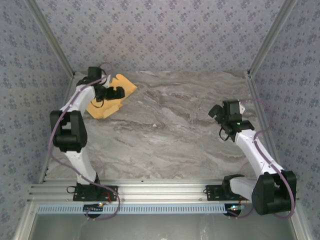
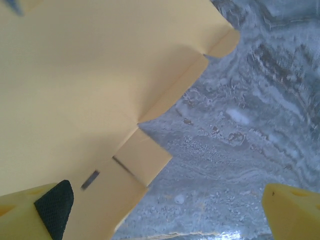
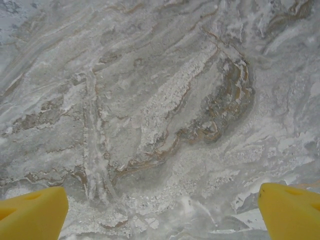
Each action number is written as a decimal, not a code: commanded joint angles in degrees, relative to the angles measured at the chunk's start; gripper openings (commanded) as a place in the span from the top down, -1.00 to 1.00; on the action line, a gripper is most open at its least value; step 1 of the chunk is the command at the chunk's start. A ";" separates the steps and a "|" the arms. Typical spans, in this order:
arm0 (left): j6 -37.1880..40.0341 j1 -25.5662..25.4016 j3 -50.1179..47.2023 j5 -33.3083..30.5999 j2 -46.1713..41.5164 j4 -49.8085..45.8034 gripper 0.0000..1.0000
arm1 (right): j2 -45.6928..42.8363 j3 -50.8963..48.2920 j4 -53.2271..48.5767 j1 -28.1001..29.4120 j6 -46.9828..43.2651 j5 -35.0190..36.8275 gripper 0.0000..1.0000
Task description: Fold the paper box
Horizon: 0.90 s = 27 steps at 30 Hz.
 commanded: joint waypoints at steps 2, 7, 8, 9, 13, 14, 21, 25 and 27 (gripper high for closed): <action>10.01 -1.93 5.59 -1.47 8.37 -13.19 -0.98 | -0.80 2.01 -3.69 -1.48 -2.76 -0.82 -1.00; 7.97 -2.78 5.65 -10.08 7.77 -11.41 -0.79 | -1.51 1.93 -4.55 -2.94 -3.43 -2.41 -1.00; 7.74 -2.87 5.70 -10.72 7.84 -11.50 -0.67 | -1.60 1.93 -4.65 -3.06 -3.43 -2.49 -1.00; 7.26 -2.84 5.75 -11.80 7.85 -11.63 -0.55 | -1.60 2.05 -4.74 -3.22 -3.35 -2.82 -1.00; 5.94 -3.18 3.86 -11.07 6.91 -11.70 -0.06 | -1.61 2.26 -4.88 -3.31 -2.28 -3.52 -1.00; 5.77 -3.44 3.10 -11.00 6.53 -11.65 -0.05 | -1.51 2.28 -4.84 -3.31 -1.93 -3.73 -1.00; 6.67 -4.80 -2.65 -15.10 3.81 -10.41 0.61 | -0.81 2.72 -4.98 -3.22 -0.34 -5.17 -1.00; 5.38 -5.34 -3.21 -12.42 2.33 -10.71 0.93 | -0.29 2.98 -5.36 -3.14 0.31 -5.49 -1.00; 3.65 -6.54 -4.15 -10.53 0.89 -9.96 1.00 | 0.02 2.98 -5.36 -3.14 1.25 -5.58 -1.00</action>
